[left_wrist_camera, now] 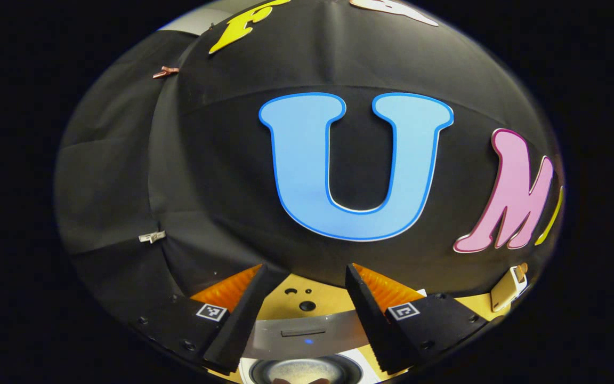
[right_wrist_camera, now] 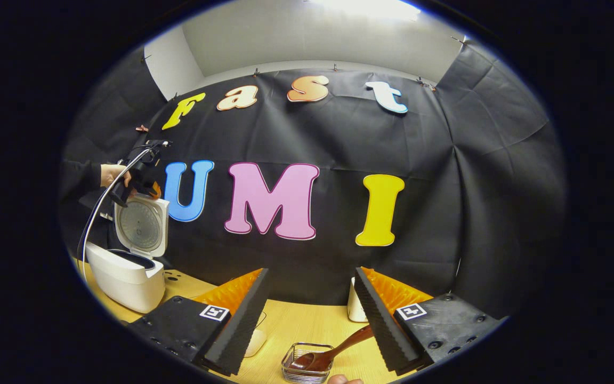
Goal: Close the left gripper, press the button to open the rice cooker; take a wooden spoon from the chopstick holder with the right hand, scoop a spoonful of rice and pour it into the rice cooker, then put the wooden spoon back into the chopstick holder.
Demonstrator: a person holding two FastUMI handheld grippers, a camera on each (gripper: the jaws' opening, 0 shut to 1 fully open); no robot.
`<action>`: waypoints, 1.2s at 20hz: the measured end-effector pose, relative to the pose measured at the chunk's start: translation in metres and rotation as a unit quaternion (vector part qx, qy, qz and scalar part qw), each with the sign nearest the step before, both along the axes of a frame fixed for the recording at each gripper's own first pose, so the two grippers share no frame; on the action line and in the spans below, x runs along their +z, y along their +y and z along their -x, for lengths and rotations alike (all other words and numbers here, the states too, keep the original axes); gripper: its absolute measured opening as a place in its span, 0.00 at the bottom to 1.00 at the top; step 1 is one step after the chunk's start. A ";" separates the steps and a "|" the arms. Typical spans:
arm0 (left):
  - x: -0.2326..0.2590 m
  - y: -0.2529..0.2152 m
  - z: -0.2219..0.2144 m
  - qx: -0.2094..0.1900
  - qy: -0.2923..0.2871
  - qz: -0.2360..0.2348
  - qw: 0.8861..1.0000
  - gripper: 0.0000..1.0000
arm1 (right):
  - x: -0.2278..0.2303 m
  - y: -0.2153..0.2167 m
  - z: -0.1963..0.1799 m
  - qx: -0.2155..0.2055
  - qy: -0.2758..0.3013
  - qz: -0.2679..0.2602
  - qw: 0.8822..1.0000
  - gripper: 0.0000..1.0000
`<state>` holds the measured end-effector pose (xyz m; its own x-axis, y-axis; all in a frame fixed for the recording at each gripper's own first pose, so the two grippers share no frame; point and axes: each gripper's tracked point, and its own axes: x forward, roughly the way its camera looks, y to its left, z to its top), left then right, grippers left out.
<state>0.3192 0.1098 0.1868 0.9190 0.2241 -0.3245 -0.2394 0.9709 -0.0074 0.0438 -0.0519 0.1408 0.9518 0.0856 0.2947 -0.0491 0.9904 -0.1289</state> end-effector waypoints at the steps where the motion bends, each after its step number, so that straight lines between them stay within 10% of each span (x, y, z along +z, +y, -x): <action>1: -0.003 -0.005 0.009 -0.003 0.004 0.005 1.000 0.93 | -0.001 0.000 0.001 0.003 0.000 -0.005 1.000 0.97; 24: -0.159 -0.074 0.151 -0.017 0.041 -0.007 0.999 0.86 | -0.044 0.009 0.056 0.044 0.035 -0.010 0.998 0.97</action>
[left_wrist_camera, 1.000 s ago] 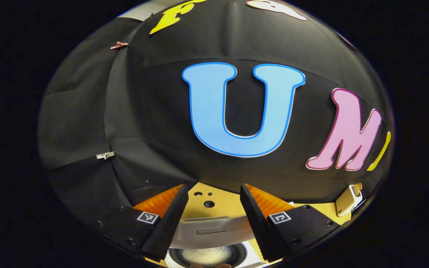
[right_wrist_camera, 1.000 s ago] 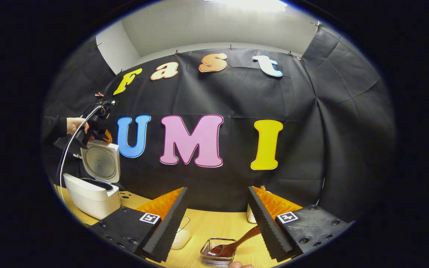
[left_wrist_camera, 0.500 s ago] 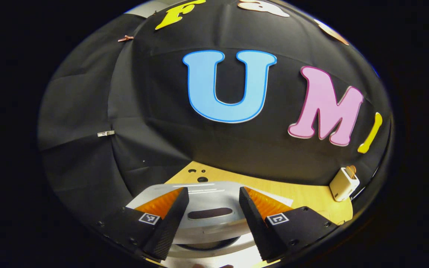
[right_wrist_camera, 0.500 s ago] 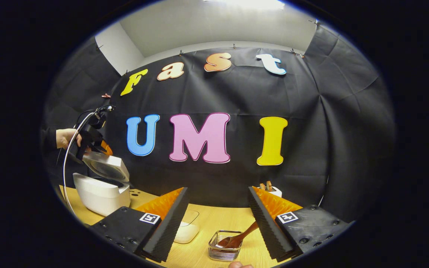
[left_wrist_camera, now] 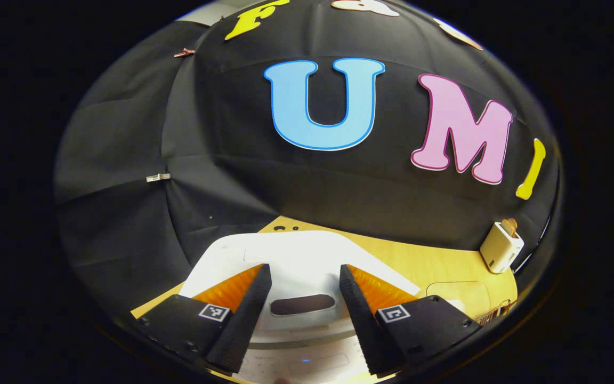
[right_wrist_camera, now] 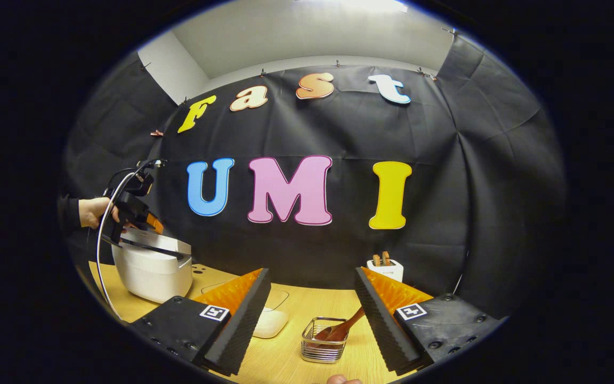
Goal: Close the left gripper, press the button to open the rice cooker; take a wooden spoon from the chopstick holder with the right hand, scoop a spoonful of rice and pour it into the rice cooker, then put the wooden spoon back into the chopstick holder.
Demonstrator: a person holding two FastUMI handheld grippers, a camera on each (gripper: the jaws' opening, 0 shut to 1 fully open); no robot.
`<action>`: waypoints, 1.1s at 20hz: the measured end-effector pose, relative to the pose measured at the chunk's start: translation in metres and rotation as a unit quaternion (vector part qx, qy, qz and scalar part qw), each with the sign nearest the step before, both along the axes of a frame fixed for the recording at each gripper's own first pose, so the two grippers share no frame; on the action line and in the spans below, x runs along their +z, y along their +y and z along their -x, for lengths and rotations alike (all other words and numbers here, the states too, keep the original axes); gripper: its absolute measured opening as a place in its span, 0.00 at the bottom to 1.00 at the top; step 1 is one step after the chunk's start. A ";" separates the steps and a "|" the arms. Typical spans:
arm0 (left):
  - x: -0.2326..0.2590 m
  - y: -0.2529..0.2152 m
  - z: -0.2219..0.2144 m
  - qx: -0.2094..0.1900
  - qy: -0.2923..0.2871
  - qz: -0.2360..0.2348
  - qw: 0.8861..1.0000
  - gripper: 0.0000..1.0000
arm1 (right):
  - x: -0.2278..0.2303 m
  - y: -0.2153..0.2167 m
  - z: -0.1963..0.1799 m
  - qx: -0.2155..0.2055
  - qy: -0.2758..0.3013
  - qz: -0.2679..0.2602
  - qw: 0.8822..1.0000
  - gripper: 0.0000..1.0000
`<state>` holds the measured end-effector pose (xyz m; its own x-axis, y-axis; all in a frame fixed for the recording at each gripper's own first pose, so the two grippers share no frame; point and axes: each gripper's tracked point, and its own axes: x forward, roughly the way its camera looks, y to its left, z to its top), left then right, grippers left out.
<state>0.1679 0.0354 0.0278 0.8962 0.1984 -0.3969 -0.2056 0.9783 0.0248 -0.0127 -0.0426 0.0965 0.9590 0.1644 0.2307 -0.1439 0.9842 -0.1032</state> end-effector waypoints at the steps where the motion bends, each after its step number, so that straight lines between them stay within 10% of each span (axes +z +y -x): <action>1: -0.007 0.000 0.002 0.004 0.007 -0.006 1.000 0.86 | -0.003 0.000 0.000 0.002 0.003 -0.003 1.000 0.98; 22: -0.030 -0.003 0.004 0.037 -0.046 -0.001 0.998 0.82 | -0.031 -0.014 -0.002 -0.006 0.030 -0.026 0.999 0.98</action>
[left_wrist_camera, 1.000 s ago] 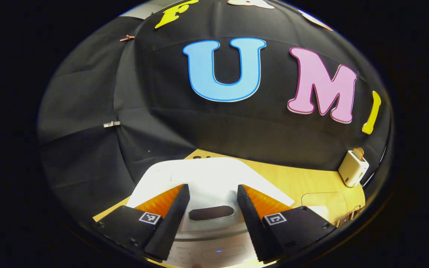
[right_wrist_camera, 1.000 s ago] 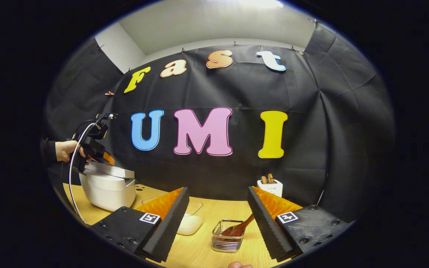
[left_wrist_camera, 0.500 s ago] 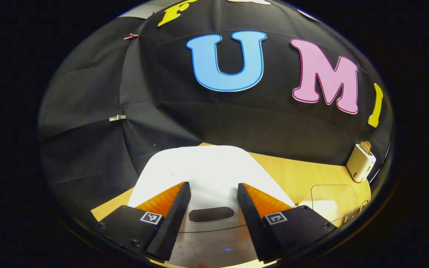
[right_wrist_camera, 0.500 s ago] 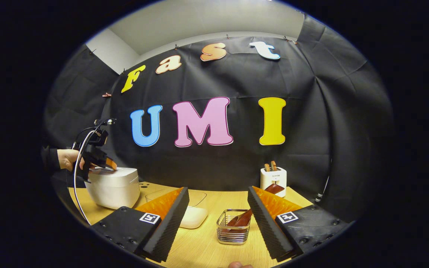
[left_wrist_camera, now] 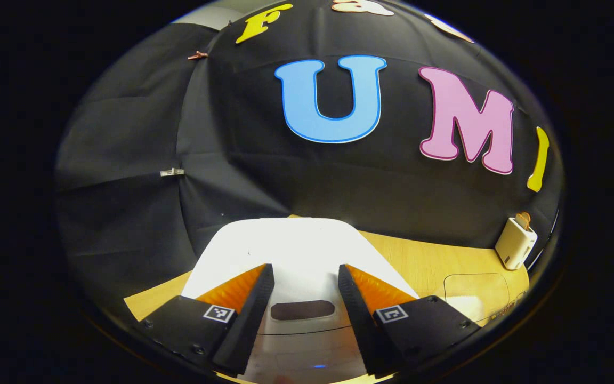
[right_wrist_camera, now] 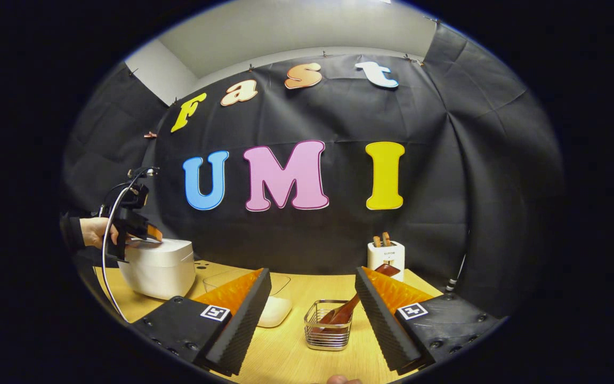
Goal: Close the left gripper, press the button to open the rice cooker; take a wooden spoon from the chopstick holder with the right hand, scoop a spoonful of rice and pour it into the rice cooker, then put the wooden spoon back into the chopstick holder.
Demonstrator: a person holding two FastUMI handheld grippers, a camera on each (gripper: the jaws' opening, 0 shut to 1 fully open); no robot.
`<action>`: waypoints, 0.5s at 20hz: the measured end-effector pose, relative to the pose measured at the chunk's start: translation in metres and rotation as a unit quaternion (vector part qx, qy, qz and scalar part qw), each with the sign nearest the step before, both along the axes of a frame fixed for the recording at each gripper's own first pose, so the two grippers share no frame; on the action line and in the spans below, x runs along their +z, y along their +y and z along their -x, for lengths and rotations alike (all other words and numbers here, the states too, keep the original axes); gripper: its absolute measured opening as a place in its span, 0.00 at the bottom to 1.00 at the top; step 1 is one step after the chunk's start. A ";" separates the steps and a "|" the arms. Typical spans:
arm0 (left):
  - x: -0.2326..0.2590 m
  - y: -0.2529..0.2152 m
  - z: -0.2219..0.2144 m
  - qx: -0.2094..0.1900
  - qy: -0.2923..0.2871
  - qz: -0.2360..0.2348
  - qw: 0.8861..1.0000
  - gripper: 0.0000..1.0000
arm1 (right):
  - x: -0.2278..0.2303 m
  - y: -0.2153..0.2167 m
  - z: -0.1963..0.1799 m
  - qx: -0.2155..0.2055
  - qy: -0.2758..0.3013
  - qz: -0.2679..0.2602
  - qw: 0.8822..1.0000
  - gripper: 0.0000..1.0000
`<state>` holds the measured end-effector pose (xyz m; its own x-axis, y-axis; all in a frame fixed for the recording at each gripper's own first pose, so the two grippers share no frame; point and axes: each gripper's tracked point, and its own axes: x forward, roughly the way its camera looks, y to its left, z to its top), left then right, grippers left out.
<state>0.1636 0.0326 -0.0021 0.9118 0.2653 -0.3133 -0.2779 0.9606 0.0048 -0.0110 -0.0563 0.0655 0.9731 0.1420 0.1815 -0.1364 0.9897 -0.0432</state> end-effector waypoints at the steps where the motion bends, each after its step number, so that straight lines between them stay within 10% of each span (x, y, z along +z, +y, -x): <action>1: 0.000 -0.001 -0.001 0.000 -0.004 0.002 1.000 0.83 | 0.001 -0.001 -0.001 -0.003 0.000 -0.001 1.000 0.98; 10: 0.014 -0.038 0.017 -0.071 -0.058 0.020 0.996 0.90 | -0.008 0.001 -0.004 -0.035 0.014 0.009 0.999 0.98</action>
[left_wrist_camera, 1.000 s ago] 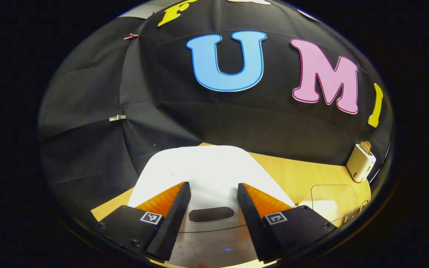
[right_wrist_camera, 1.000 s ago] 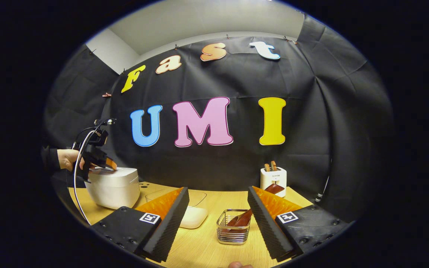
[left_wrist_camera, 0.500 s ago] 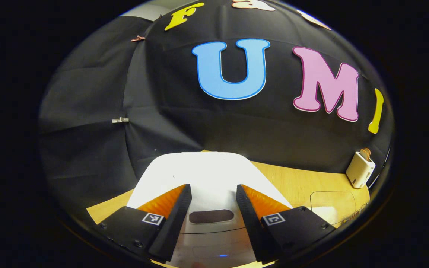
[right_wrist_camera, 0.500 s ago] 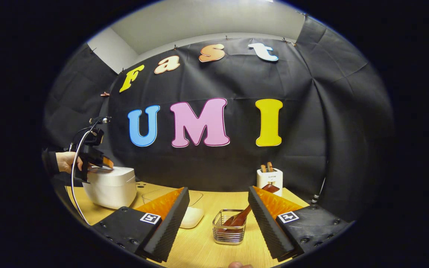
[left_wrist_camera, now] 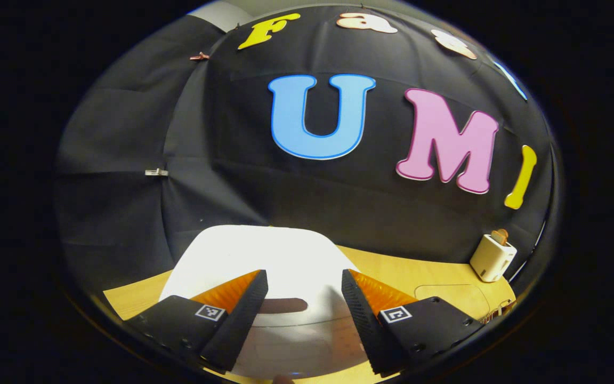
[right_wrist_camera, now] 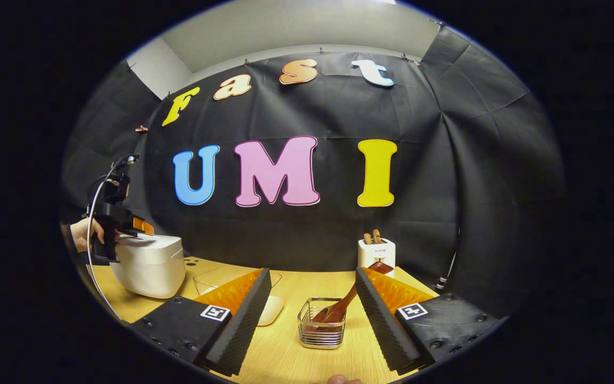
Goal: Close the left gripper, press the button to open the rice cooker; take a wooden spoon from the chopstick holder with the right hand, scoop a spoonful of rice and pour it into the rice cooker, then put the wooden spoon back into the chopstick holder.
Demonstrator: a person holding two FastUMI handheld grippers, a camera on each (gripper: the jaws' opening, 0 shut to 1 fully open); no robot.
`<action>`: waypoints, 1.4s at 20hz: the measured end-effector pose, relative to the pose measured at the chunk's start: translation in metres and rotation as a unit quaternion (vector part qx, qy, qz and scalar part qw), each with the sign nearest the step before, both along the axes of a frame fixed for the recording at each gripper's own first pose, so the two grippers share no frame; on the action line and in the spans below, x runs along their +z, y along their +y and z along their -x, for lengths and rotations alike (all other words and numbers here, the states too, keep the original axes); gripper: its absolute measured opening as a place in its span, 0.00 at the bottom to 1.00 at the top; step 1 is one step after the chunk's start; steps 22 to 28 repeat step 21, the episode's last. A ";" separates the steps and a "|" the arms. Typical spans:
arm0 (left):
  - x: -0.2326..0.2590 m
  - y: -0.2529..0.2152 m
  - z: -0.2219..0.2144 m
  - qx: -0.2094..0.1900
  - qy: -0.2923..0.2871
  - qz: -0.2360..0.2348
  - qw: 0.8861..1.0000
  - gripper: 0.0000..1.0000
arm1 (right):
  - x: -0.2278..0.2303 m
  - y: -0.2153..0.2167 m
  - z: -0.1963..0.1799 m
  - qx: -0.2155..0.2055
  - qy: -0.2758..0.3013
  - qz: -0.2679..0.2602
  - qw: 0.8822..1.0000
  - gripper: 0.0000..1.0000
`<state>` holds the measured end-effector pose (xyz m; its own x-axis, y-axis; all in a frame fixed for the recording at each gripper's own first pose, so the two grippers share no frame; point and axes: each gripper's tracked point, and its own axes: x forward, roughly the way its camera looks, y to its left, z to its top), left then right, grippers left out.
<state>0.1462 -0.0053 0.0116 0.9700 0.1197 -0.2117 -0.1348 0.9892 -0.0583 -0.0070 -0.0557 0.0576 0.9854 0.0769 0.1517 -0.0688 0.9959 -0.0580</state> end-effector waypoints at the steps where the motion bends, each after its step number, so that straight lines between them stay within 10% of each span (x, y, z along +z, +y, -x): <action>1: 0.002 -0.007 0.006 -0.012 -0.009 -0.011 1.000 0.91 | -0.001 0.002 0.000 -0.002 0.002 0.002 1.000 0.98; 10: 0.021 -0.063 0.114 -0.123 -0.102 0.011 0.987 0.93 | -0.023 0.056 0.020 0.002 0.022 0.012 1.000 0.98; 28: 0.023 -0.023 0.159 -0.124 -0.134 -0.050 0.982 0.94 | -0.029 0.078 0.033 -0.001 0.030 0.013 0.999 0.97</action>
